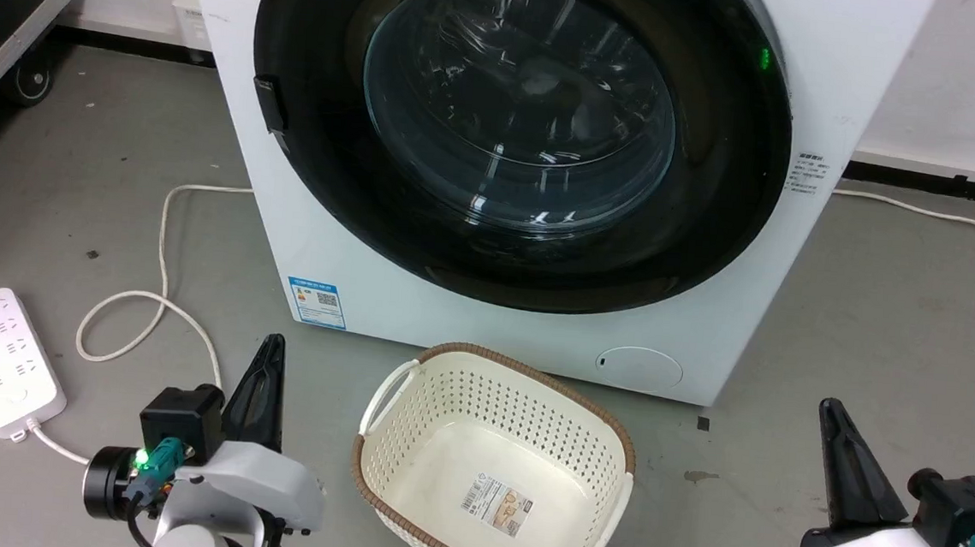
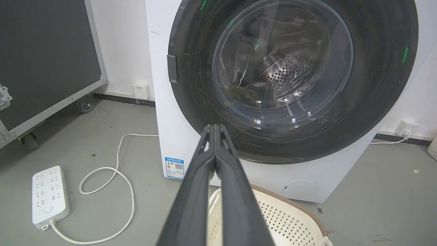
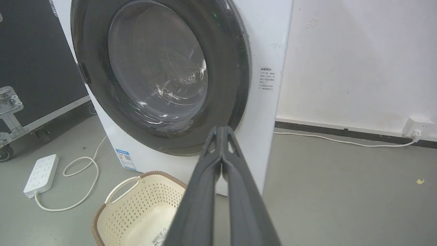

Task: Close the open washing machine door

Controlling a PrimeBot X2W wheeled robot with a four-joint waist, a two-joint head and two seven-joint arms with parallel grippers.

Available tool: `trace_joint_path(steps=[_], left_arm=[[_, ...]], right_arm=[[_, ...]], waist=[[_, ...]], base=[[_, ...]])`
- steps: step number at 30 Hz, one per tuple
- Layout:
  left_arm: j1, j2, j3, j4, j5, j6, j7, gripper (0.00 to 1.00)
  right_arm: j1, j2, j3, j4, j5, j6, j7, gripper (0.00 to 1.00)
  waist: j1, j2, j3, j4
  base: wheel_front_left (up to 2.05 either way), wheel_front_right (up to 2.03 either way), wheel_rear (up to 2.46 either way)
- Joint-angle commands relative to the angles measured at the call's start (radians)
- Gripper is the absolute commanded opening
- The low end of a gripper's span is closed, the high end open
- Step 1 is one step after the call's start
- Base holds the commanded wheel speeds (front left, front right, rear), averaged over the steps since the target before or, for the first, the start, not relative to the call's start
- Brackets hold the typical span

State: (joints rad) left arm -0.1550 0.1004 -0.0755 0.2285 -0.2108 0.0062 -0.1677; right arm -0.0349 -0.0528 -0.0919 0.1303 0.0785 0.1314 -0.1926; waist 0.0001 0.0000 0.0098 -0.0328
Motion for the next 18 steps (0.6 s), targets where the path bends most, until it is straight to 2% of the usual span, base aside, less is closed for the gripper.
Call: trace_joint_path(steps=[1,18], left_arm=[[0.019,-0.006,0.005,-0.010,0.012,-0.001,0.005,0.00],[0.044,-0.014,0.018,-0.050,0.049,-0.002,0.035,0.00]], right_arm=[[0.009,0.001,0.003,-0.009,-0.006,0.000,0.008,0.00],[0.014,0.001,0.020,-0.031,-0.019,0.000,0.042,0.00]], waist=[[0.0000,0.0000,0.000,0.000],[0.0000,0.0000,-0.002,0.006]], base=[[0.00,0.00,0.00],[0.00,0.00,0.00]])
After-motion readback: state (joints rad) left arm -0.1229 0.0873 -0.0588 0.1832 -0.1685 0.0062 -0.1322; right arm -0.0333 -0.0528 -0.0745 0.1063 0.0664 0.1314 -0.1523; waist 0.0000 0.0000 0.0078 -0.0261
